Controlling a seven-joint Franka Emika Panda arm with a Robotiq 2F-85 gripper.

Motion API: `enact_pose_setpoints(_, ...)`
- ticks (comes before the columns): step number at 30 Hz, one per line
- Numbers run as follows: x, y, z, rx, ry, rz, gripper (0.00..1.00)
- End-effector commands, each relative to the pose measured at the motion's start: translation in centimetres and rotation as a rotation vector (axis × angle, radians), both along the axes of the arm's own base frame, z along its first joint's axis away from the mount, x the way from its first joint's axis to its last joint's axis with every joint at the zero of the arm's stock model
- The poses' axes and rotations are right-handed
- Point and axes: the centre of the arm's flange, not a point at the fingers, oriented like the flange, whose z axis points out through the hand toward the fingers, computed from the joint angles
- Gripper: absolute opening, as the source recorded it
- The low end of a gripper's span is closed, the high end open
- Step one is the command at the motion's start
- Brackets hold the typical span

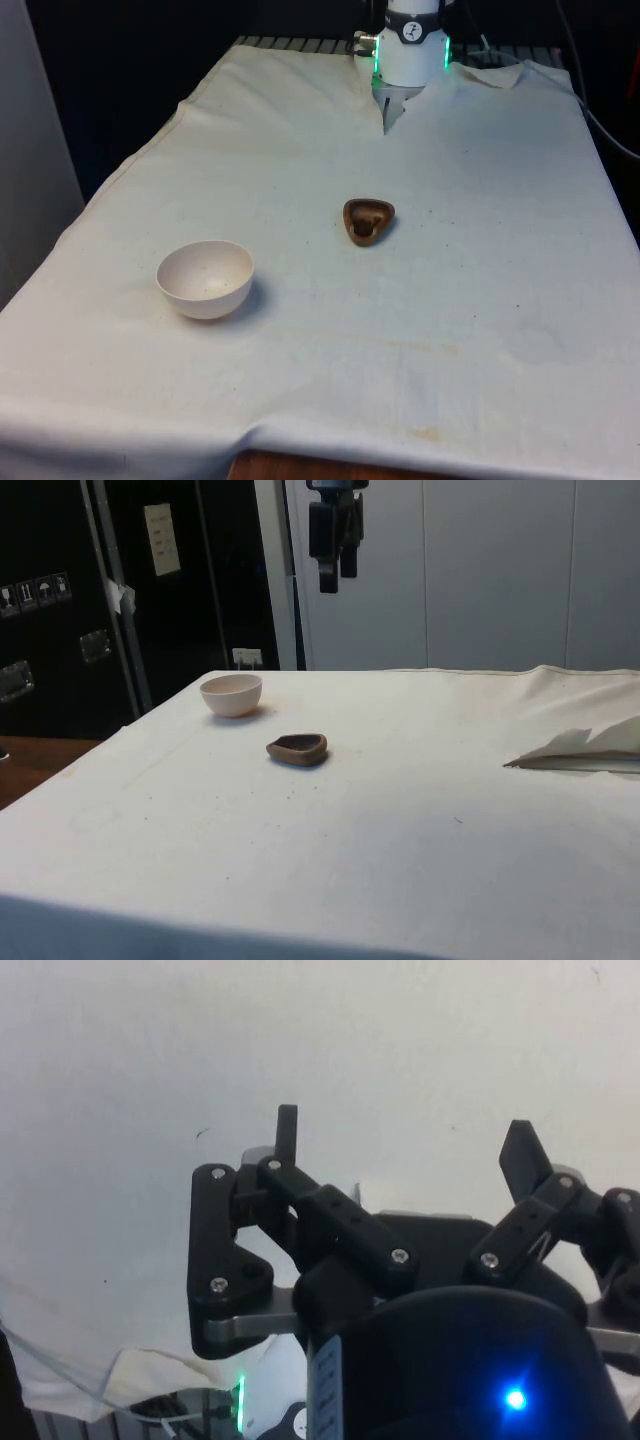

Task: Pour the coffee beans from the cup into the bowl.

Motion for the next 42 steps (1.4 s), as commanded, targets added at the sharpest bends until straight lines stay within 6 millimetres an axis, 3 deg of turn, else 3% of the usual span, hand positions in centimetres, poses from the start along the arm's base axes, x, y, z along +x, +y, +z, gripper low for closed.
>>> enact_pose_setpoints(1, 0.0, -0.1, -0.1, 0.004, -0.009, 0.007, 1.00)
enact_pose_setpoints(15, -0.3, -1.5, -1.4, 0.002, -0.014, 0.074, 1.00)
enact_pose_setpoints(42, 0.1, -1.3, -5.6, -0.014, 0.025, 0.242, 1.00)
